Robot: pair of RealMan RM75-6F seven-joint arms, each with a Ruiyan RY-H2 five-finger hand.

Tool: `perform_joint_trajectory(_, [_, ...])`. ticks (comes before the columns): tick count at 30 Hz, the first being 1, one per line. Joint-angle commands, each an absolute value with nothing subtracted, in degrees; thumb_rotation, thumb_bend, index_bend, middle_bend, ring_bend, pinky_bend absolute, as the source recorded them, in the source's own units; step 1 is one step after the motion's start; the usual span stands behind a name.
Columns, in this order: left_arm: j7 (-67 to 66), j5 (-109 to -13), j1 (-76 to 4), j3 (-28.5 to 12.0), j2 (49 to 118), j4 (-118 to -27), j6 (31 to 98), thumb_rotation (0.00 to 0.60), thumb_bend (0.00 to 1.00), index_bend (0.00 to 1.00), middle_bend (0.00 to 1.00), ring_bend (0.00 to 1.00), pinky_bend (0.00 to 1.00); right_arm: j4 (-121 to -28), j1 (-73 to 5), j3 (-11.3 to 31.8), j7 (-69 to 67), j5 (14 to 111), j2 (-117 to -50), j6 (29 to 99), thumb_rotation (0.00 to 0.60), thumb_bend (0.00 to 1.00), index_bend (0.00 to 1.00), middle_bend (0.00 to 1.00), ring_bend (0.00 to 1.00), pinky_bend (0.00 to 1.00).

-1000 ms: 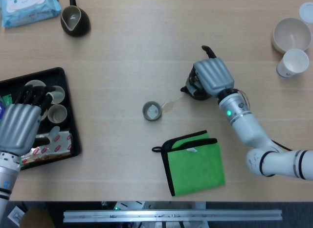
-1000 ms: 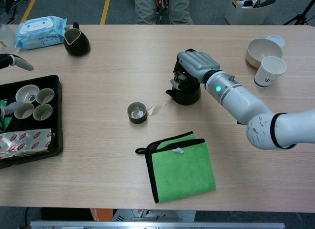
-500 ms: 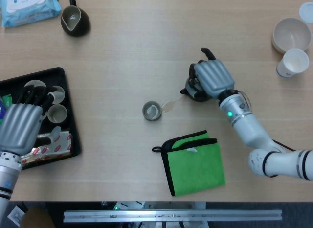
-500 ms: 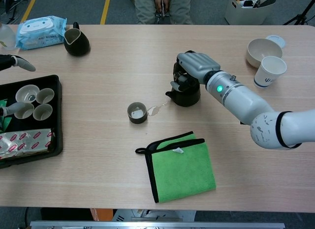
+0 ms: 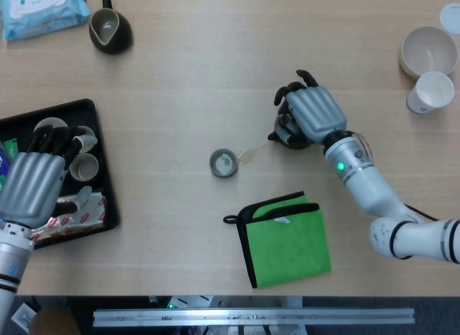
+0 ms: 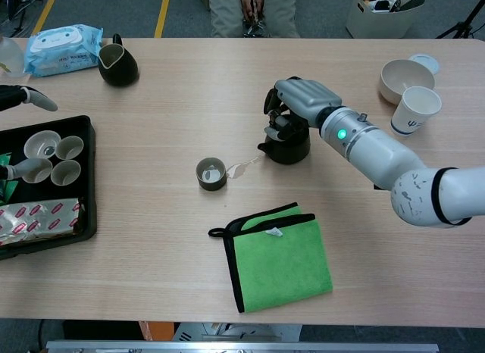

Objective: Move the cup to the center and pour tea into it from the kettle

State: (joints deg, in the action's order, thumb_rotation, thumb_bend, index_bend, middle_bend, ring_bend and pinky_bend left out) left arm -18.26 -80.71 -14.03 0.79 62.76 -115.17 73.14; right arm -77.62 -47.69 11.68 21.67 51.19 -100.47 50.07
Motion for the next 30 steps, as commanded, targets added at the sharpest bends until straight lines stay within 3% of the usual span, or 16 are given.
perform_joint_trajectory(1, [-18.31, -80.70, -14.03, 0.83, 62.79, -115.17, 73.09, 0.600, 0.28, 0.22, 0.18, 0.14, 0.12, -77.84, -47.75, 11.57, 22.01, 50.81, -100.20, 49.82, 0.596, 0.24, 0.39, 0.32, 0.19, 0.00])
perform_joint_trajectory(22, [-18.71, -80.71, -14.30, 0.70, 63.00, -115.28, 72.93, 0.600, 0.28, 0.22, 0.18, 0.14, 0.12, -79.40, -47.92, 11.19, 23.42, 48.80, -98.47, 49.53, 0.592, 0.00, 0.18, 0.15, 0.03, 0.00])
perform_joint_trajectory(30, [-18.73, -80.82, -14.50, 0.72, 63.42, -115.19, 72.66, 0.600, 0.28, 0.22, 0.18, 0.14, 0.12, -80.92, -47.76, 10.62, 23.06, 48.18, -96.96, 48.49, 0.551, 0.00, 0.13, 0.12, 0.00, 0.00])
